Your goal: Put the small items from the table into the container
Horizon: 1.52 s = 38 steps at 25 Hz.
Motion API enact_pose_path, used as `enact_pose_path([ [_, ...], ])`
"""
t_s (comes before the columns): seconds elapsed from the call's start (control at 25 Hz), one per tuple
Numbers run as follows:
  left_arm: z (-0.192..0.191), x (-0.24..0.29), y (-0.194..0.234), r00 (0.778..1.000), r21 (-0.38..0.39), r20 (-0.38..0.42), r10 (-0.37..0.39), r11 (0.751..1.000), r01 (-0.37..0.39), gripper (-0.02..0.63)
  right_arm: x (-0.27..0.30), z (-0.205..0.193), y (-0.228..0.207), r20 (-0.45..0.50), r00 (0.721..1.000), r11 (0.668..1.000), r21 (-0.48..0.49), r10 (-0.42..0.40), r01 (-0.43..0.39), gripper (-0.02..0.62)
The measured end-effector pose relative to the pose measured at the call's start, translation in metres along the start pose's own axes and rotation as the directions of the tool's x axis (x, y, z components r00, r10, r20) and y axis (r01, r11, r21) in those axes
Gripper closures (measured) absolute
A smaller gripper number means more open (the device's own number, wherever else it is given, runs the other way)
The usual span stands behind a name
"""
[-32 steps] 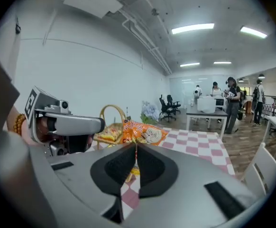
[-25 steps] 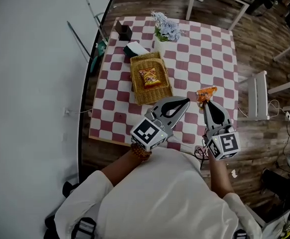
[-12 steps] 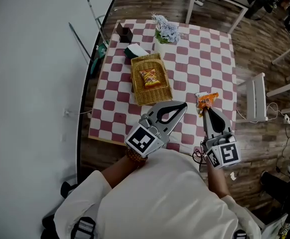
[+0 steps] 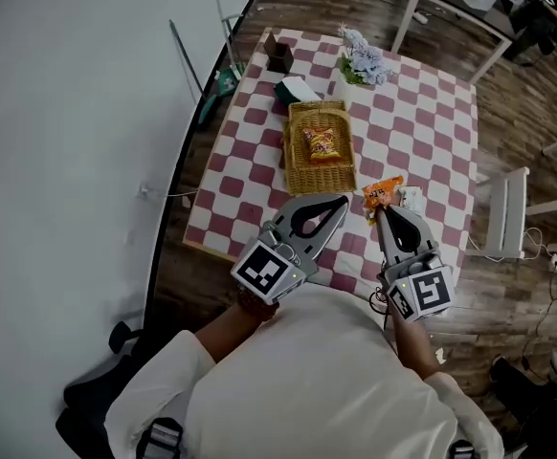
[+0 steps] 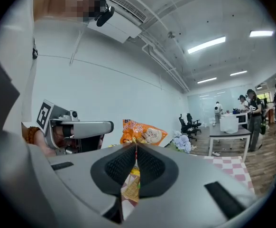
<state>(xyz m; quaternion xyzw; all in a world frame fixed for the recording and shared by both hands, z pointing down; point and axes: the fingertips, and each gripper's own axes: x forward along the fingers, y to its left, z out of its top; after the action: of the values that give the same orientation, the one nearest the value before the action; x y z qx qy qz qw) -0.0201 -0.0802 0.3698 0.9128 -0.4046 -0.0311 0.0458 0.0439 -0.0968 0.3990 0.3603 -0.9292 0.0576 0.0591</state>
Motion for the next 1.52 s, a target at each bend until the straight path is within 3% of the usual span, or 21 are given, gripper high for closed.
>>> enact_pose_path([
  [0.4,-0.012,-0.018,0.022,0.998,-0.009,-0.014,0.055,0.998,-0.055,0.577,0.032,-0.004,0.023,-0.025,0.997,0.997,-0.003,0.072,-0.072,0.578],
  [0.56,-0.026,-0.013,0.045,0.997,0.042,-0.028,0.069,0.997,-0.068,0.577,0.061,-0.016,0.019,-0.064,0.994,0.995,-0.039,0.084,-0.087,0.578],
  [0.76,-0.051,-0.003,0.082,0.993,0.046,-0.064,0.104,0.994,-0.101,0.576,0.117,-0.050,0.009,-0.165,0.982,0.992,-0.078,0.088,-0.101,0.578],
  [1.04,-0.093,0.014,0.129,0.983,0.048,-0.122,0.140,0.990,-0.135,0.577,0.186,-0.110,-0.025,-0.350,0.936,0.991,-0.102,0.047,-0.088,0.577],
  [1.32,-0.140,0.033,0.155,0.969,0.022,-0.200,0.143,0.990,-0.142,0.577,0.219,-0.151,-0.044,-0.508,0.861,0.986,-0.126,0.031,-0.110,0.568],
  [1.52,-0.158,0.036,0.157,0.962,-0.006,-0.234,0.141,0.989,-0.146,0.577,0.225,-0.155,-0.045,-0.520,0.853,0.987,-0.116,0.034,-0.110,0.548],
])
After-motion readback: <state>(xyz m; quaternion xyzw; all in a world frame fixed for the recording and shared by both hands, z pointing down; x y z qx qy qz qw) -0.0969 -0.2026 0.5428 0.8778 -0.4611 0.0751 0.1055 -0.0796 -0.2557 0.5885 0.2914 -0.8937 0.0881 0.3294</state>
